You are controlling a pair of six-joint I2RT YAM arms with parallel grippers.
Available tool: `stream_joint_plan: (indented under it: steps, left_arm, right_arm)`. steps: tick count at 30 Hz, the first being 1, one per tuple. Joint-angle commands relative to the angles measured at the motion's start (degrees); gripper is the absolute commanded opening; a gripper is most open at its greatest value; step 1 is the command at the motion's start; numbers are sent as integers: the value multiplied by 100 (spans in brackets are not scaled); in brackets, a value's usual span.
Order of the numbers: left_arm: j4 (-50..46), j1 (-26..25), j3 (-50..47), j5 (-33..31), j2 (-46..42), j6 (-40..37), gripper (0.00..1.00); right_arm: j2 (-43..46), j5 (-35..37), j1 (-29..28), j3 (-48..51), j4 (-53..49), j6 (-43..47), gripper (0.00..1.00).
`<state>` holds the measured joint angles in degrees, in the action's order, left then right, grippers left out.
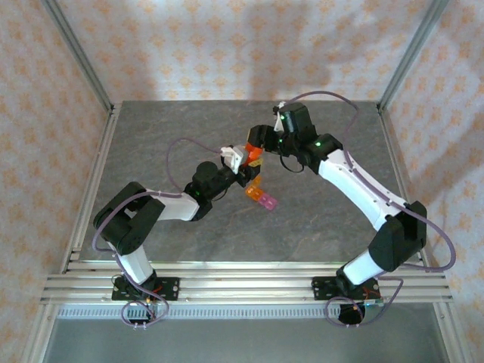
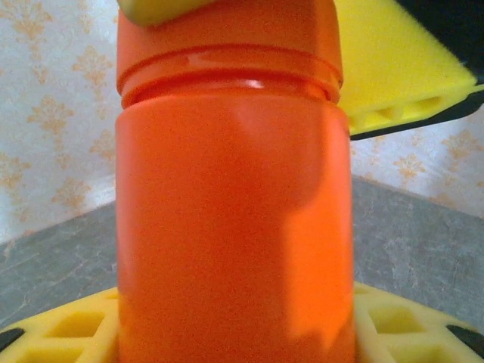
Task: Sort the pills into containers
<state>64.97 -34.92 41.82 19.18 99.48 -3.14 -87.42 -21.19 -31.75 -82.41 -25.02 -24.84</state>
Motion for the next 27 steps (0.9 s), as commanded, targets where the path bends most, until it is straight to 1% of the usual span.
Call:
stream_joint_plan:
  steps: [1,3,6,9,11,15,20,23,27]
  left_arm:
    - [733,-139,78,218,-43,-118,0]
    - [736,-130,55,234,-46,-95,0]
    - [731,-95,34,296,-29,-37,0]
    - [761,-44,23,383,-24,30,0]
    - [774,6,9,516,-40,101,0]
    - [778,205,26,1047,-69,359,0]
    - [789,485,171,1975,-74,997,0]
    - [782,594,261,2369,-70,1301,0]
    - [789,666,436,2813,-5,1684,0]
  right_arm:
    - [-106,-10,-41,-480,-399,74,65]
    - [-109,-49,25,-635,-471,122,72]
    - [-109,-164,149,-888,-589,203,80]
    - [-65,-329,280,-1030,-661,321,83]
    - [-25,-442,371,-1053,-702,445,84]
    - [105,-884,633,-1010,-714,959,83]
    - [257,-1871,982,-943,-821,1935,81]
    - [246,-2562,1056,-1082,-1175,2549,80]
    - [29,-2936,1052,-1433,-1800,3065,80]
